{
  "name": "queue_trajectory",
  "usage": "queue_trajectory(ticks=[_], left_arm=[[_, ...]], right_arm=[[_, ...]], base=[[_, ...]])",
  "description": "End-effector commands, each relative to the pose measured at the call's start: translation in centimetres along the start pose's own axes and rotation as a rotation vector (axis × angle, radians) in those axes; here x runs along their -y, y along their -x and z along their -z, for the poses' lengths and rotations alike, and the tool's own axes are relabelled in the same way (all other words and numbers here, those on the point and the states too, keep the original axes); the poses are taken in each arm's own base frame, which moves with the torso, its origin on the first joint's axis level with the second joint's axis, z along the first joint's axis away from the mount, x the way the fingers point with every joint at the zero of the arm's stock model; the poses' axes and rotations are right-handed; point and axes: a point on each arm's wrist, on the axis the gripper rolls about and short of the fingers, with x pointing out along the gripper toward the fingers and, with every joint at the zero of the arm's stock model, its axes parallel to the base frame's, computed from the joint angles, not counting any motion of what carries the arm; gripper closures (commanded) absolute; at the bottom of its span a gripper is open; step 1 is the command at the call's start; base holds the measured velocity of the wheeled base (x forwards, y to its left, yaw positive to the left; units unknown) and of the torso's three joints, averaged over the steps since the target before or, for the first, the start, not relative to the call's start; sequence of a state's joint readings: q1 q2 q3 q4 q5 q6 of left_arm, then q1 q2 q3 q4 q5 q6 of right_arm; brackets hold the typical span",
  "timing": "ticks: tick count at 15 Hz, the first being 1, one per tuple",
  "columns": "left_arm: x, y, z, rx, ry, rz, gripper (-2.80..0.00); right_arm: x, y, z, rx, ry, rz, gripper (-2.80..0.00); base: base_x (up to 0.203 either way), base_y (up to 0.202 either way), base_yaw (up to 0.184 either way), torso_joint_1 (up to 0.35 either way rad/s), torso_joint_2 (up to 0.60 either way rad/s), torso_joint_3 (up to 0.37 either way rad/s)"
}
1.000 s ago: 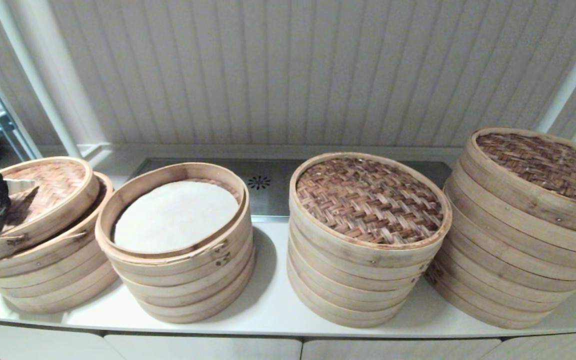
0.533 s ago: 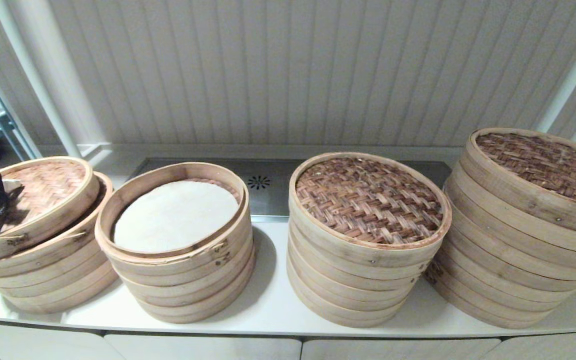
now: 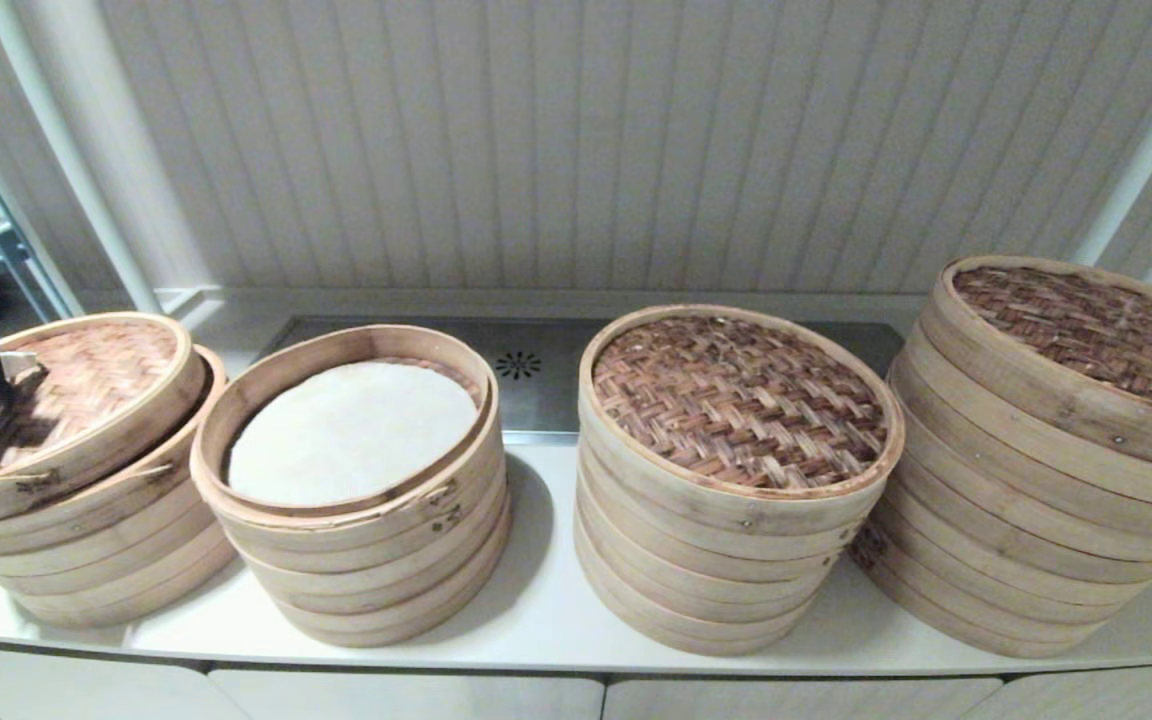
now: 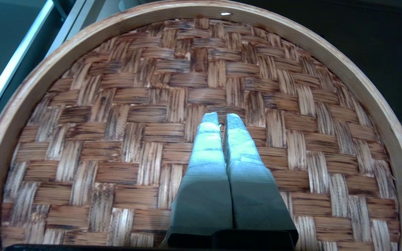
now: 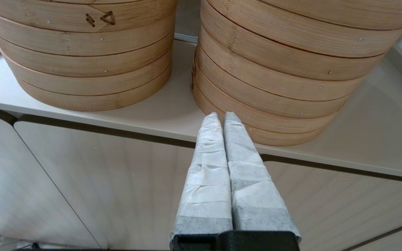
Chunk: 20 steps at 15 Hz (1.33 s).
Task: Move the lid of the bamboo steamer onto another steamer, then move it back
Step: Pick up the steamer, then put the steamer
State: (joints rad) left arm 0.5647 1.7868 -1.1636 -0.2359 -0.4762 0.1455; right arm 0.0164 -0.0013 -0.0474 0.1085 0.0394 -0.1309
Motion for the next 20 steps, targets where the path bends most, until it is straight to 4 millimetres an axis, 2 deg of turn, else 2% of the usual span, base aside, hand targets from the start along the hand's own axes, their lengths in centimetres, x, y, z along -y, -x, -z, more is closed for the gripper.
queue_trajectory(ticks=[1,9,20], left_arm=[[0.2,0.6,-0.5,0.020,-0.010,-0.002,0.00],[1.5,1.6,-1.4,0.046,-0.023,0.018,0.00],[5.5,1.7,-2.8,0.064,-0.033,0.114,0.00]], right_arm=[[0.0,0.0,0.0,0.002,0.003,-0.001,0.00],[0.0,0.0,0.0,0.002,0.001,-0.001,0.00],[0.0,0.0,0.1,-0.003,0.003,-0.001,0.00]], base=[[0.000,0.000,0.000,0.000,0.00,0.000],[0.000,0.000,0.000,0.000,0.00,0.000],[0.000,0.000,0.000,0.000,0.00,0.000]])
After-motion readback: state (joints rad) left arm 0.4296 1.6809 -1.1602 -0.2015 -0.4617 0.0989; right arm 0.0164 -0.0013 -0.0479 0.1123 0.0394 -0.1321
